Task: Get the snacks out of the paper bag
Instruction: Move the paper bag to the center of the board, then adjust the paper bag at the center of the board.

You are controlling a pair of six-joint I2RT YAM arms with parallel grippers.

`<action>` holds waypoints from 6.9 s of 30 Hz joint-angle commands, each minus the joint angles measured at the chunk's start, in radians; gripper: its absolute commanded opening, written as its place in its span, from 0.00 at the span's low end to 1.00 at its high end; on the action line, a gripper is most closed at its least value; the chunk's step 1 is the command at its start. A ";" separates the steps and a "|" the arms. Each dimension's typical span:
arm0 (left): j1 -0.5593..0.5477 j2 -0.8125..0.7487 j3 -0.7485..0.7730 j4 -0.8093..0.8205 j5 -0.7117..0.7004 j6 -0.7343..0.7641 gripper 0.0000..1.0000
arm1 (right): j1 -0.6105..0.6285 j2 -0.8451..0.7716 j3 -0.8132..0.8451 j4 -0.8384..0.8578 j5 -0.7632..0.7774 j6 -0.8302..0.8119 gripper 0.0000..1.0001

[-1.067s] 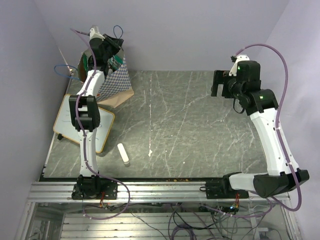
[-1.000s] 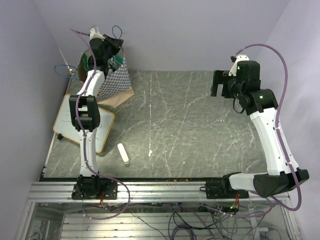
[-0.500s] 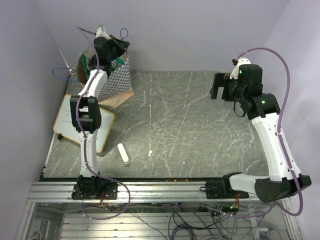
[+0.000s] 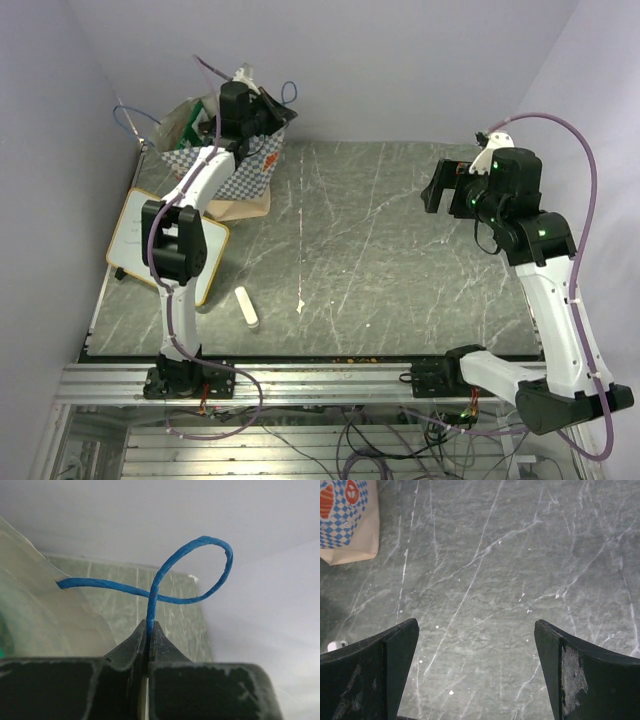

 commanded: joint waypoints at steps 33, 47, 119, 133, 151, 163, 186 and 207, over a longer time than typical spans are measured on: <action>-0.584 -0.454 -0.275 -0.177 -0.160 0.072 0.53 | 0.003 -0.357 -0.009 -0.355 -0.121 0.129 1.00; -0.489 -0.758 -0.254 -0.541 -0.362 0.219 0.81 | 0.004 -0.317 -0.088 -0.182 -0.134 0.181 1.00; 0.220 -0.132 -0.098 -0.067 0.256 -0.060 0.07 | 0.174 0.375 -0.023 0.587 -0.328 0.183 0.85; 0.215 -0.201 -0.088 -0.249 0.356 0.013 0.07 | 0.192 0.491 0.066 0.680 -0.296 0.224 0.69; 0.203 -0.262 -0.113 -0.223 0.436 0.026 0.11 | 0.245 0.571 0.132 0.711 -0.402 0.198 0.35; 0.203 -0.252 -0.077 -0.258 0.545 0.196 0.36 | 0.220 0.494 0.159 0.573 -0.192 0.162 0.00; 0.169 -0.246 0.015 -0.381 0.536 0.402 0.19 | 0.209 0.471 0.162 0.552 -0.204 0.162 0.00; 0.182 -0.288 0.091 -0.180 0.328 0.067 0.07 | 0.236 0.359 0.041 0.496 -0.341 0.210 0.00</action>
